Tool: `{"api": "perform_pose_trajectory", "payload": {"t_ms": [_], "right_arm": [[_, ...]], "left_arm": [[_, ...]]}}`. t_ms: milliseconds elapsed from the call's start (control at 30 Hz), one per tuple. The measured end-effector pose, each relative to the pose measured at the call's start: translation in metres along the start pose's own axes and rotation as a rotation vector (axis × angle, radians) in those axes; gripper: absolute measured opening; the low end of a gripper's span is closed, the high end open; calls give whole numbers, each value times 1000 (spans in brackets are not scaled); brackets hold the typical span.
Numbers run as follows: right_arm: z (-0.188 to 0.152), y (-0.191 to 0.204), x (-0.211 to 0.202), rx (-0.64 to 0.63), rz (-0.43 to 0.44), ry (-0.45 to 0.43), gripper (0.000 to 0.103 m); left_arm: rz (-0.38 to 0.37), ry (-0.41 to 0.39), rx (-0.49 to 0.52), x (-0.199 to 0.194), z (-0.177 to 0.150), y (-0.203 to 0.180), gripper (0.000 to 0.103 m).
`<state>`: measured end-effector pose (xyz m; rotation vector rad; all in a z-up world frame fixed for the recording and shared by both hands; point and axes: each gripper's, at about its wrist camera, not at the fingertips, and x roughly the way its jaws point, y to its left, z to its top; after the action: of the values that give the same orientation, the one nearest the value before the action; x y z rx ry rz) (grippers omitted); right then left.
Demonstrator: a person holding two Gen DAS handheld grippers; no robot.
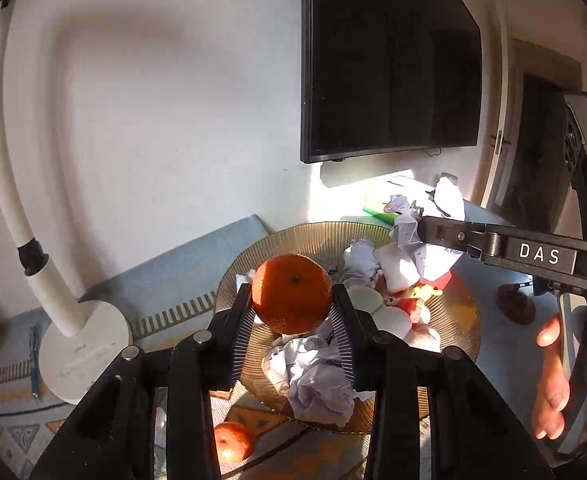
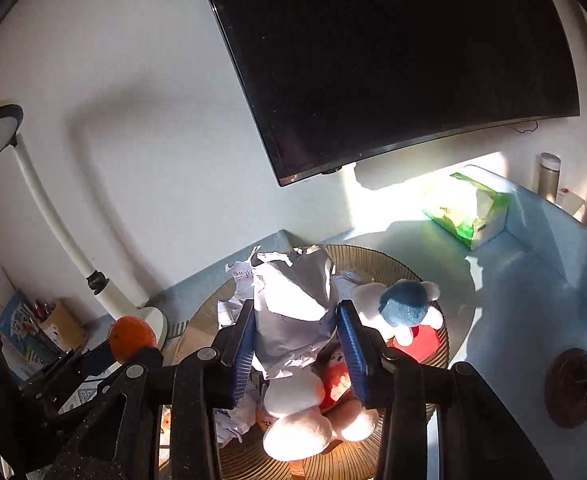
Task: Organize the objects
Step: 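Open both tools to drop the tangerine and paper into the bowl, then move both open tools toward the last tangerine and paper ball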
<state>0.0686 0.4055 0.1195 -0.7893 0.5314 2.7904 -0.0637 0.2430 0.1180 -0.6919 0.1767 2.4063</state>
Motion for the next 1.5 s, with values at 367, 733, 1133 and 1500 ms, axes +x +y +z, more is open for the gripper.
{"api": "perform_pose_trajectory", "payload": {"t_ms": [367,733,1133,1500], "right_arm": [[-8,-14,28,16,-52,136,48],[-72,99,-70,-128,251,174,63],[-169,159,-14,-263,174,185,63],[-179,152,-7,-277,83,155,78]], "left_arm": [[-79,-28,-124,-16,1,22,96],[213,-111,-234,-172,-53,101,99],[374,96,-356,-148,-184,162,103],[425,143,-437,-146,-192,173,102]]}}
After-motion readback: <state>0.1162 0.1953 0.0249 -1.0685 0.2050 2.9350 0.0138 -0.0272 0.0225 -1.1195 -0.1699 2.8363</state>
